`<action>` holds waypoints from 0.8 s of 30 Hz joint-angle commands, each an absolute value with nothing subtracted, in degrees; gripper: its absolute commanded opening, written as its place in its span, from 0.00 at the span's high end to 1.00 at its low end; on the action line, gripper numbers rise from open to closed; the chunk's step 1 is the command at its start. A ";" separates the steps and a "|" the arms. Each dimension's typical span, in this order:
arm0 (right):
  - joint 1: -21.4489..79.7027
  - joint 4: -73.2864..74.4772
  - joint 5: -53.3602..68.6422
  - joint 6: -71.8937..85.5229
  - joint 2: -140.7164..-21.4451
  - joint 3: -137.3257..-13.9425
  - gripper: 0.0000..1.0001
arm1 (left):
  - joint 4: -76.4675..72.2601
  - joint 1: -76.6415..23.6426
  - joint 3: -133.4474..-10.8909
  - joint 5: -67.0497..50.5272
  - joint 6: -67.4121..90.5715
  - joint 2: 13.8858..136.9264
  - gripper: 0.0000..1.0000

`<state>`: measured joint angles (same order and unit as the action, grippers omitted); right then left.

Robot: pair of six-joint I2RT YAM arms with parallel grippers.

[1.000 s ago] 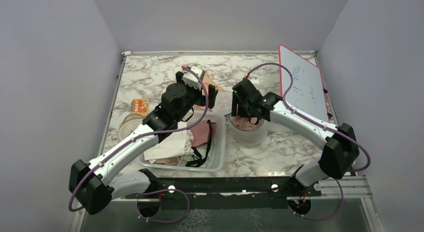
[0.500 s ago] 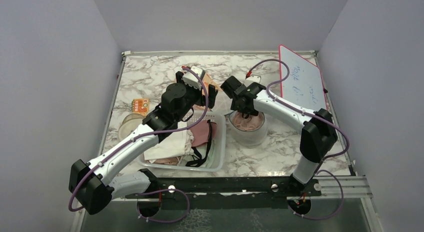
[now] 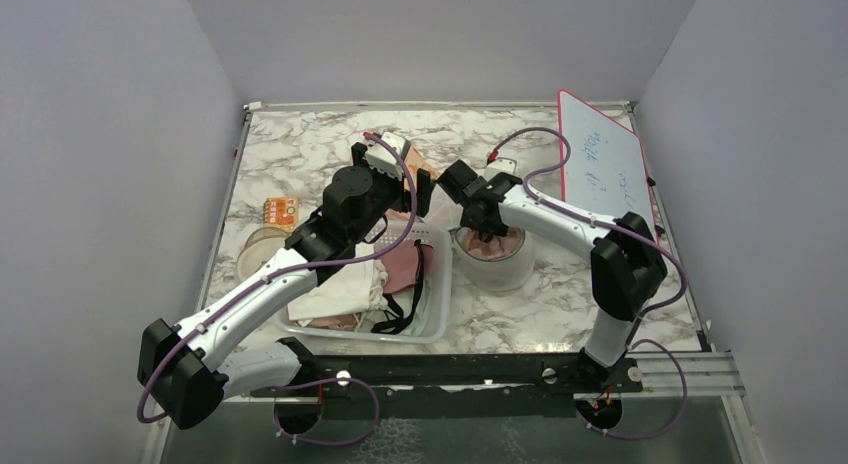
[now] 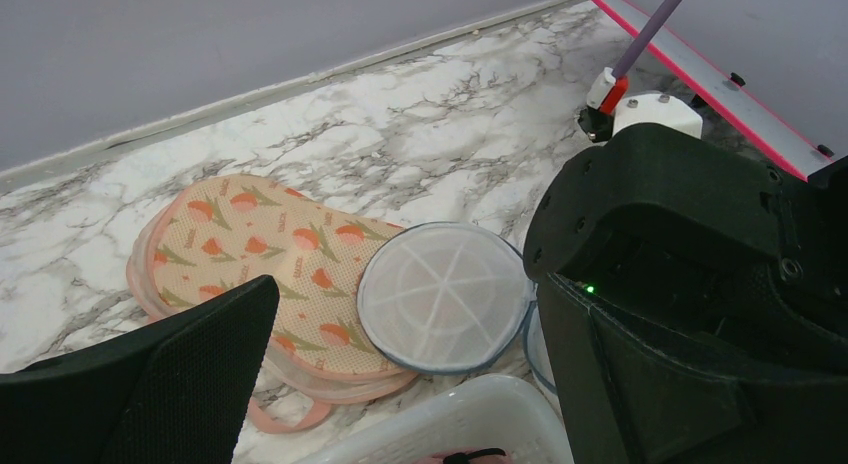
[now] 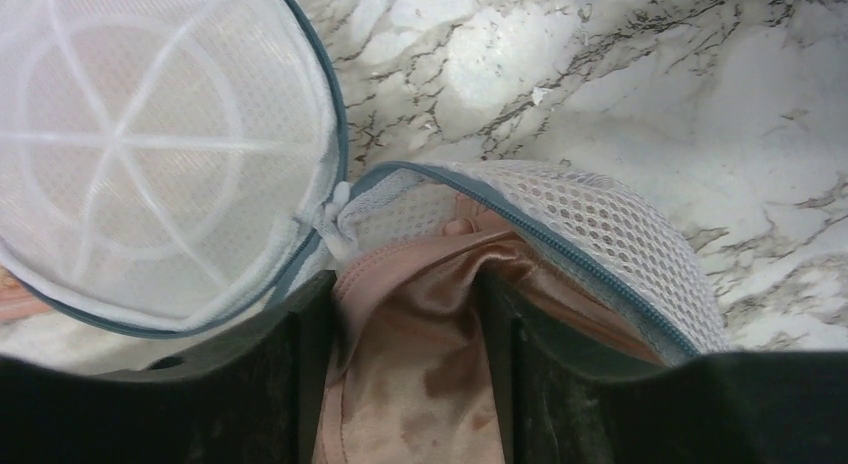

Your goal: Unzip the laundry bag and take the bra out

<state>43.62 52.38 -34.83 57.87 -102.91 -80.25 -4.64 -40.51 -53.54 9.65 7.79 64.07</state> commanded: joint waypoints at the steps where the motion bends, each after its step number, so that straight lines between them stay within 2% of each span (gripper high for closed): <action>1: 44.12 50.66 -35.95 61.36 -98.79 -77.61 0.57 | -5.00 -40.65 -54.40 9.02 7.64 63.19 0.01; 3: 44.10 49.60 -35.91 61.42 -96.27 -75.93 0.77 | -5.01 -40.69 -54.50 8.74 7.82 63.26 0.01; 4: 44.12 49.12 -35.80 61.51 -95.13 -75.29 0.80 | -5.01 -40.69 -54.53 8.62 7.90 63.28 0.01; 16: 44.12 49.92 -35.15 61.00 -89.19 -73.36 0.87 | -4.92 -40.69 -54.55 8.40 8.00 63.63 0.01; 19: 44.08 49.63 -35.12 59.32 -87.77 -73.37 0.98 | -4.88 -40.70 -54.51 8.47 8.00 63.76 0.01; 24: 44.12 46.73 -33.38 54.47 -82.77 -72.08 0.99 | -4.84 -40.69 -54.56 8.44 8.00 63.72 0.01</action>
